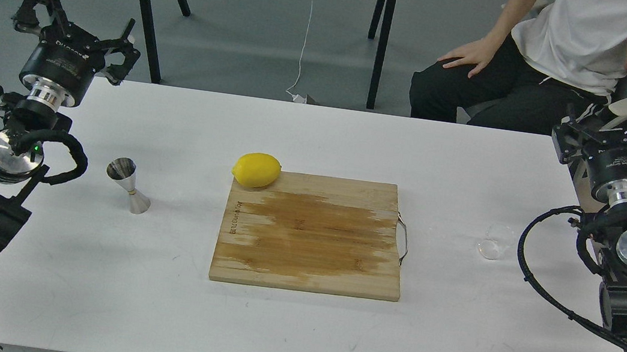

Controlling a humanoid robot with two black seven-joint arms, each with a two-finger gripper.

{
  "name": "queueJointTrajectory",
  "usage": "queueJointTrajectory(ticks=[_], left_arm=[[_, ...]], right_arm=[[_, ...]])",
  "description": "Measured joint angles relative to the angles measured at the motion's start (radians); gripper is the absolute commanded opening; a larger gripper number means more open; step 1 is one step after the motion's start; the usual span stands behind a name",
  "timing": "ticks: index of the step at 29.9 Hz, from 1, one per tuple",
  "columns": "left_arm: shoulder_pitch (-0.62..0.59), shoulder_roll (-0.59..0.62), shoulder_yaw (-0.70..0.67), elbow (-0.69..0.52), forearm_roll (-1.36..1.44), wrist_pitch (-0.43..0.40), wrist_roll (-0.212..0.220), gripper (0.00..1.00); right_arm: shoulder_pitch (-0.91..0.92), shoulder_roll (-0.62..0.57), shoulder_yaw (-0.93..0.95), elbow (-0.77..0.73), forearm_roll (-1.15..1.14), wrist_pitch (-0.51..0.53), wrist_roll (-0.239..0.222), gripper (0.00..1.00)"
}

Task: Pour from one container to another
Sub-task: 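Move the left gripper toward the metal jigger beside the board, then close the left gripper around the metal jigger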

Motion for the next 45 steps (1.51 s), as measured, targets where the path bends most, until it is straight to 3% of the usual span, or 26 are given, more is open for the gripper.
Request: queueJointTrajectory(ticks=[9,19,24,29,36,41,45], left_arm=[[0.006,0.023,0.005,-0.027,0.000,0.033,0.009,1.00],[0.177,0.244,0.032,-0.294,0.028,-0.041,0.005,1.00],[0.282,0.366,0.036,-0.410,0.081,-0.041,-0.002,1.00],[0.409,0.484,0.030,-0.597,0.238,0.036,-0.014,1.00],[0.549,0.541,0.032,-0.800,0.744,0.184,-0.125,0.99],[0.638,0.524,0.047,-0.855,1.164,0.364,-0.147,0.91],[0.670,0.505,0.060,-0.816,1.474,0.524,-0.198,0.91]], right_arm=[[-0.002,0.001,-0.010,0.000,-0.001,0.000,0.003,1.00],[0.000,-0.002,-0.013,-0.001,-0.002,0.000,0.002,1.00],[-0.001,-0.004,-0.013,-0.001,-0.002,0.000,0.002,1.00],[-0.005,-0.005,-0.013,-0.001,-0.003,0.000,0.002,1.00],[-0.008,-0.006,-0.013,-0.001,-0.003,0.000,0.002,1.00],[-0.012,-0.012,-0.011,-0.001,-0.002,0.000,0.002,1.00],[-0.019,-0.023,-0.011,-0.001,-0.002,0.000,0.002,1.00]])
